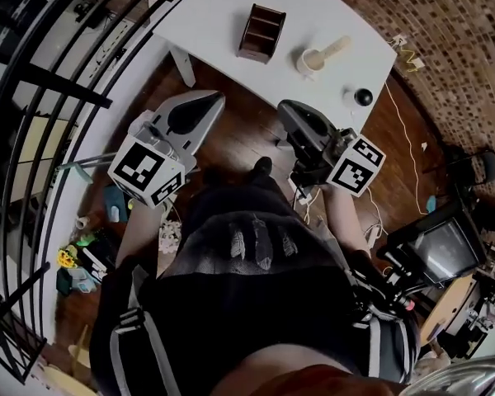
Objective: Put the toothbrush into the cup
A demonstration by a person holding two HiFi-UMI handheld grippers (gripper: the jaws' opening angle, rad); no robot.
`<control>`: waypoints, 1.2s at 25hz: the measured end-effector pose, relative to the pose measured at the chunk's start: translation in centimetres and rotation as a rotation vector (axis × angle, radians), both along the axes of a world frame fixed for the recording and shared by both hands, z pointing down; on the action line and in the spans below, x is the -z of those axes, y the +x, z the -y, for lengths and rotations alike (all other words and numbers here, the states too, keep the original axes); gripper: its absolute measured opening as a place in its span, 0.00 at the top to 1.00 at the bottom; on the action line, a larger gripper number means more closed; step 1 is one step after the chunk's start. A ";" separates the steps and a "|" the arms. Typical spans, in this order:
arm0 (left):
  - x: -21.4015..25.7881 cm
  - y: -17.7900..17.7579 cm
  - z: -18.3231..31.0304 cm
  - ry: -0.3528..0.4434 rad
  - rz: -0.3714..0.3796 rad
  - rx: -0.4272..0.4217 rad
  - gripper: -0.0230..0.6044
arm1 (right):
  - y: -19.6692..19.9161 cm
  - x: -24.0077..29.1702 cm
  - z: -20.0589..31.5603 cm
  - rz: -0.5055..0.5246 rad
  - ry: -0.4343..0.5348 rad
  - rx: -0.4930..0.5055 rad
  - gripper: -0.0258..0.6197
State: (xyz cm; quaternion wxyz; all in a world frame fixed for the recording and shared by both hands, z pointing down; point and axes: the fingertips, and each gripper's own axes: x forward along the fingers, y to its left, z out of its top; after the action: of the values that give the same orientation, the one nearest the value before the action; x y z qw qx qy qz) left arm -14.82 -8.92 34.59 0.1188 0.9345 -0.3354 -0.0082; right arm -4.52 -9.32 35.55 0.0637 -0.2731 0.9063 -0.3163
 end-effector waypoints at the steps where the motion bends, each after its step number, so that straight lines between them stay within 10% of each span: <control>1: 0.0 -0.5 -0.4 -0.011 -0.025 -0.011 0.97 | -0.4 0.5 -0.4 0.016 -0.011 -0.004 0.96; 15: 0.2 0.0 0.4 -0.028 -0.196 -0.131 0.97 | 4.5 2.5 -3.6 -0.028 -0.049 -0.209 0.96; 30: -0.5 7.9 -2.4 -0.075 0.031 -0.163 0.97 | 9.4 0.9 -6.6 0.091 -0.042 -0.170 0.96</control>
State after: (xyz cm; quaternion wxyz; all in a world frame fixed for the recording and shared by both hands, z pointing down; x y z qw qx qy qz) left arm -6.87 -6.52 35.05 0.1488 0.9536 -0.2600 0.0288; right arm 4.87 -2.68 34.66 0.1259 -0.3358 0.8690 -0.3408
